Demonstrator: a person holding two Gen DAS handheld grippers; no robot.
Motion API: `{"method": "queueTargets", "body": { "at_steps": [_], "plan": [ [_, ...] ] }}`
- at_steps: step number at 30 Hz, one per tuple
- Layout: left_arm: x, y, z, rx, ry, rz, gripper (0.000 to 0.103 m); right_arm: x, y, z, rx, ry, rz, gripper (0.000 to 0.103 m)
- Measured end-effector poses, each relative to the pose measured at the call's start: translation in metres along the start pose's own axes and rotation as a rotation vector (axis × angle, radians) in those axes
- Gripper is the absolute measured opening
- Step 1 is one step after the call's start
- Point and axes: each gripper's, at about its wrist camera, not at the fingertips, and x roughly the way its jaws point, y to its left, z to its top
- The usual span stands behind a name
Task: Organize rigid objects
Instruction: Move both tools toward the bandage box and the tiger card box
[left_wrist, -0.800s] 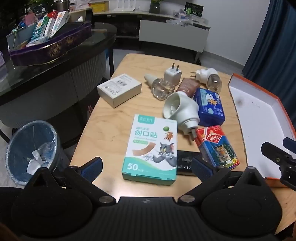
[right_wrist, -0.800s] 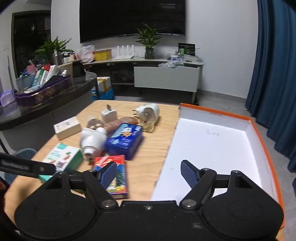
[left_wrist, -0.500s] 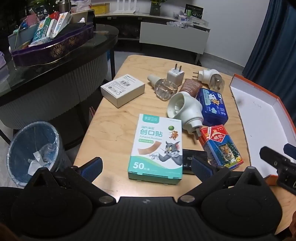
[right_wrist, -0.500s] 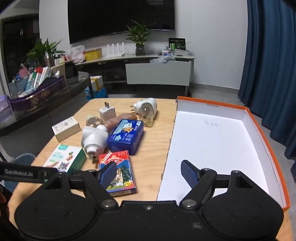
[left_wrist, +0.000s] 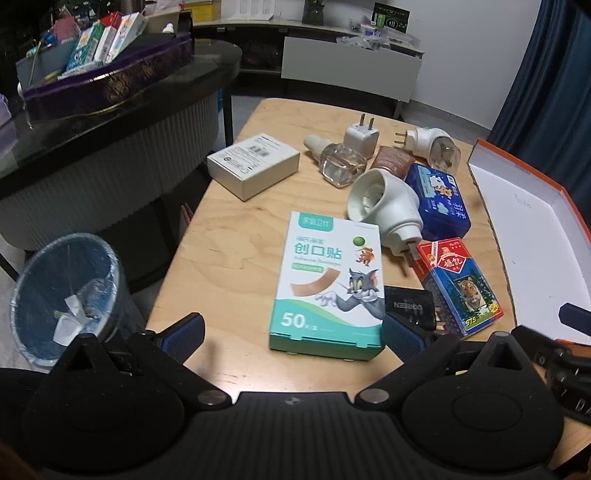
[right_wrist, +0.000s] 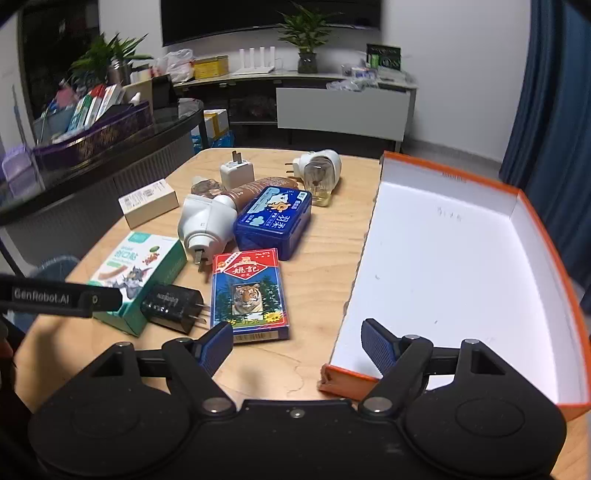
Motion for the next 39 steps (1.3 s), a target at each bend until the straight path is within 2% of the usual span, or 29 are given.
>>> {"method": "queueTargets", "body": {
  "at_steps": [8, 31, 39],
  "plan": [
    [0.003, -0.009, 0.004, 0.059, 0.004, -0.002, 0.103, -0.001, 0.006, 0.000, -0.013, 0.004, 0.048, 0.090],
    [0.014, -0.009, 0.008, 0.062, 0.036, 0.024, 0.103, -0.003, 0.013, -0.001, -0.010, 0.006, 0.067, 0.090],
    [0.015, -0.012, 0.012, 0.066, 0.025, 0.027, 0.103, -0.003, 0.010, 0.000, 0.005, 0.007, 0.063, 0.090]
  ]
}}
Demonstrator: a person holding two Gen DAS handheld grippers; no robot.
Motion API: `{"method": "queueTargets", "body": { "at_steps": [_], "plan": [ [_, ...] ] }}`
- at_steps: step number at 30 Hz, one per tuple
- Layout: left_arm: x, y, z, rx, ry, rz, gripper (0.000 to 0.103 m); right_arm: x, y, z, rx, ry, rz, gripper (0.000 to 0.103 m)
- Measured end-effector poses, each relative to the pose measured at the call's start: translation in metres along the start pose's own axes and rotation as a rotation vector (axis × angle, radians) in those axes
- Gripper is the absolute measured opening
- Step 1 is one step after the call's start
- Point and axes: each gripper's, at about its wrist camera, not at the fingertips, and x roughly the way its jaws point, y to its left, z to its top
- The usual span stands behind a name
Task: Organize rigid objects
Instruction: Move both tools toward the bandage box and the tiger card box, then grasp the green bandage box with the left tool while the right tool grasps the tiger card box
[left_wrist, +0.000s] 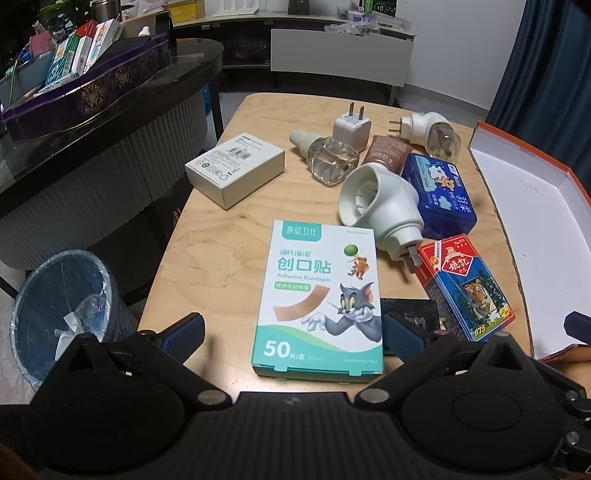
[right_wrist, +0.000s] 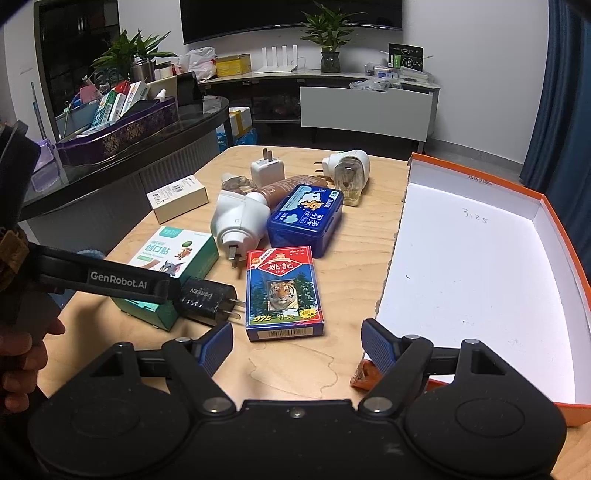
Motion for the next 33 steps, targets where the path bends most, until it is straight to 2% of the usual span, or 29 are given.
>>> {"method": "queueTargets", "body": {
  "at_steps": [33],
  "plan": [
    [0.011, -0.006, 0.015, -0.001, -0.007, -0.006, 0.103, 0.002, 0.000, 0.001, -0.003, 0.003, -0.027, 0.090]
  ]
}}
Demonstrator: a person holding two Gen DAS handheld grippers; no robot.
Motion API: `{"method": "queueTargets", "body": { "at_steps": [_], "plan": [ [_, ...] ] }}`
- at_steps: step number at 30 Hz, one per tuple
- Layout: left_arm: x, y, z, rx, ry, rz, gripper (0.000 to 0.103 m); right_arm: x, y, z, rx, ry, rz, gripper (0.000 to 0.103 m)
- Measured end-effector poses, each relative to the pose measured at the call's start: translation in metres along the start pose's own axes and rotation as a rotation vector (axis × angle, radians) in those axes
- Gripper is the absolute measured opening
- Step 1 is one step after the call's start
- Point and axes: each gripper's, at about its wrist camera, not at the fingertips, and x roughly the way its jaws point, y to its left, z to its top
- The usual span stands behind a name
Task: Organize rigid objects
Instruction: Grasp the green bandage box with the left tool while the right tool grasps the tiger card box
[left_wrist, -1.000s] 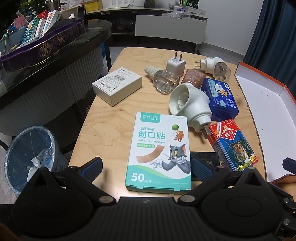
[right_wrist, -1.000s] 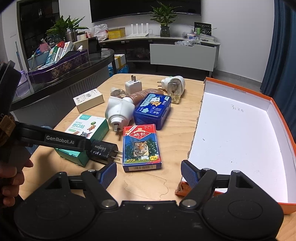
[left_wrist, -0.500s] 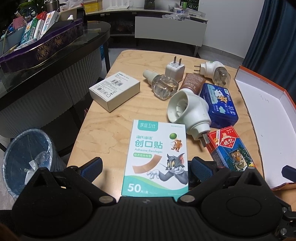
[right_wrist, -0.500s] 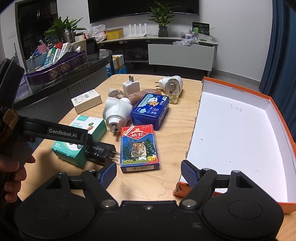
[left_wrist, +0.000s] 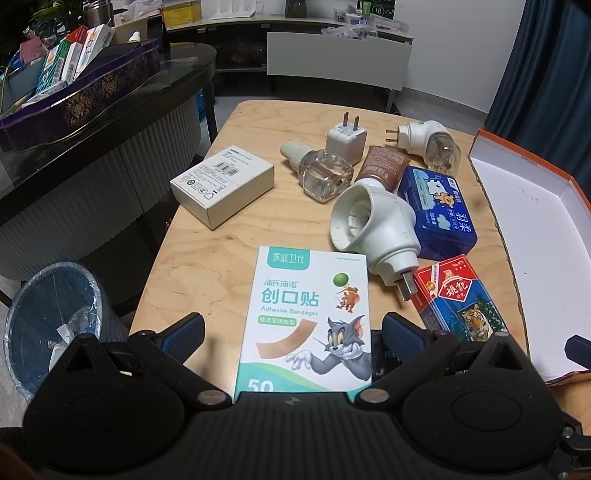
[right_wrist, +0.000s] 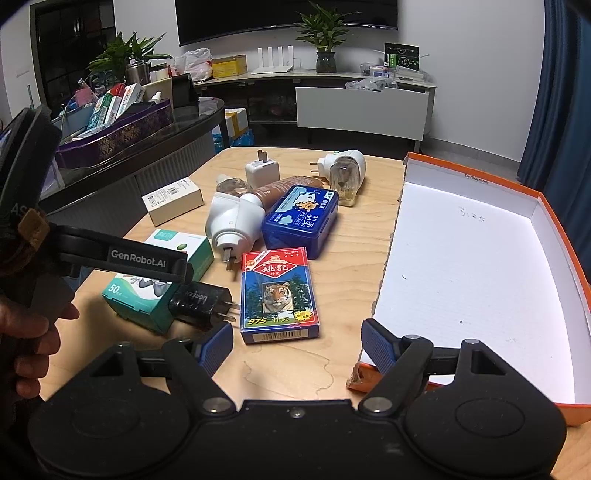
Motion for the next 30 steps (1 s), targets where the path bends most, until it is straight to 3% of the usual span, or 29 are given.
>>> {"method": "queueTargets", "body": {
  "at_steps": [7, 15, 19, 21, 25, 30],
  "plan": [
    [0.009, 0.001, 0.002, 0.003, 0.003, -0.011, 0.103, 0.007, 0.000, 0.003, -0.014, 0.009, -0.005, 0.090],
    [0.017, 0.020, 0.000, -0.028, 0.017, -0.021, 0.102, 0.040, 0.002, 0.019, -0.061, 0.067, -0.009, 0.090],
    [0.018, 0.021, -0.003, 0.006, 0.006, -0.010, 0.099, 0.058, 0.005, 0.026, -0.064, 0.098, 0.009, 0.090],
    [0.017, 0.018, -0.005, 0.032, -0.008, -0.003, 0.094, 0.068, 0.006, 0.030, -0.060, 0.126, 0.023, 0.090],
    [0.013, 0.017, -0.007, 0.055, -0.045, -0.002, 0.071, 0.080, 0.009, 0.037, -0.060, 0.138, 0.021, 0.090],
    [0.010, 0.022, -0.008, 0.016, -0.058, -0.042, 0.071, 0.091, 0.013, 0.038, -0.078, 0.138, 0.007, 0.080]
  ]
}}
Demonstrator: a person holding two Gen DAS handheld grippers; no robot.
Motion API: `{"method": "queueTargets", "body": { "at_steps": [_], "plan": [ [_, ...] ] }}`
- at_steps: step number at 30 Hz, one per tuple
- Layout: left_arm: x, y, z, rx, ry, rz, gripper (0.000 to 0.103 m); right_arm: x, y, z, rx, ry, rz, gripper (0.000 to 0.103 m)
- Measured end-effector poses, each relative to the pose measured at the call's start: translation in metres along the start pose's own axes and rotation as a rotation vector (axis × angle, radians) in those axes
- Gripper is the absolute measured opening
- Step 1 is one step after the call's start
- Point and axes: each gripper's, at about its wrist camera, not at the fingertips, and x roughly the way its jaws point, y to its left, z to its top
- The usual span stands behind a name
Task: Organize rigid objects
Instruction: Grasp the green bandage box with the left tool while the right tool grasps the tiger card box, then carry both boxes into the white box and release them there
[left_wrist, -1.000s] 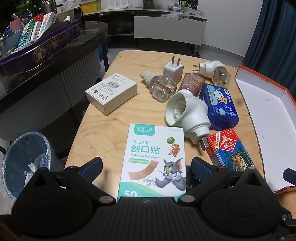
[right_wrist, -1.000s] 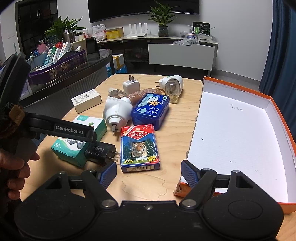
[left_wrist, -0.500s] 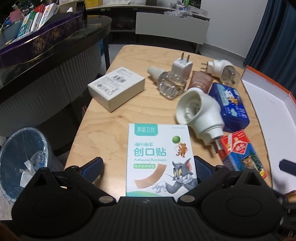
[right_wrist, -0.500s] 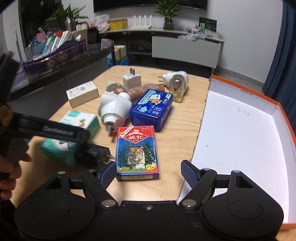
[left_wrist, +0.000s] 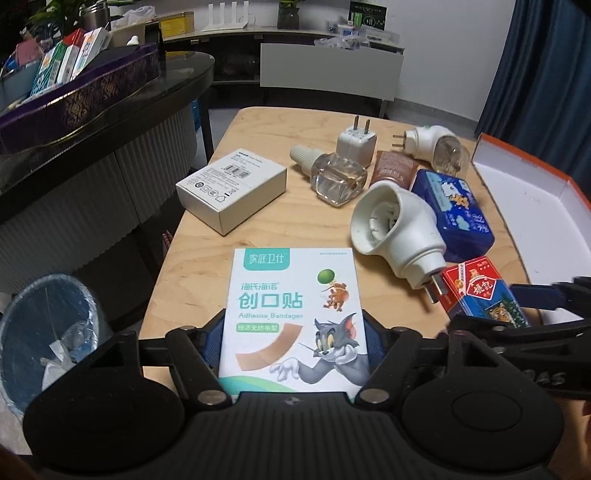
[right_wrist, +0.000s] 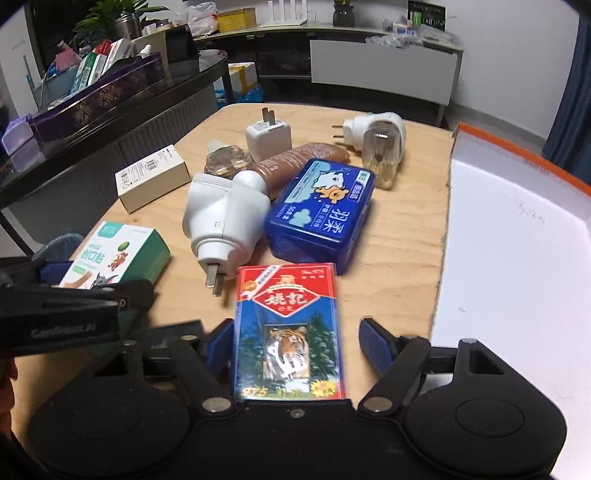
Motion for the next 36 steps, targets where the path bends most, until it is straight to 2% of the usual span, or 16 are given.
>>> {"method": "queueTargets", "body": {
  "at_steps": [1, 6, 15, 21, 27, 33, 36],
  "plan": [
    [-0.001, 0.000, -0.001, -0.007, -0.001, -0.004, 0.071, -0.001, 0.003, 0.001, -0.014, -0.009, 0.003, 0.071],
    [-0.008, -0.001, -0.002, -0.023, -0.026, -0.013, 0.071, -0.010, 0.003, -0.003, 0.007, -0.031, -0.013, 0.070],
    [-0.040, -0.019, 0.006, -0.023, -0.096, -0.048, 0.071, -0.070, -0.022, 0.001, 0.100, -0.185, -0.034, 0.070],
    [-0.052, -0.055, 0.024, 0.023, -0.132, -0.127, 0.071, -0.100, -0.061, 0.002, 0.182, -0.247, -0.101, 0.070],
    [-0.045, -0.104, 0.045, 0.100, -0.135, -0.207, 0.071, -0.120, -0.112, 0.000, 0.273, -0.284, -0.191, 0.070],
    [-0.034, -0.149, 0.084, 0.129, -0.132, -0.316, 0.071, -0.139, -0.158, 0.004, 0.328, -0.328, -0.270, 0.070],
    [-0.030, -0.173, 0.103, 0.181, -0.170, -0.322, 0.071, -0.148, -0.178, 0.010, 0.352, -0.362, -0.291, 0.070]
  ]
}}
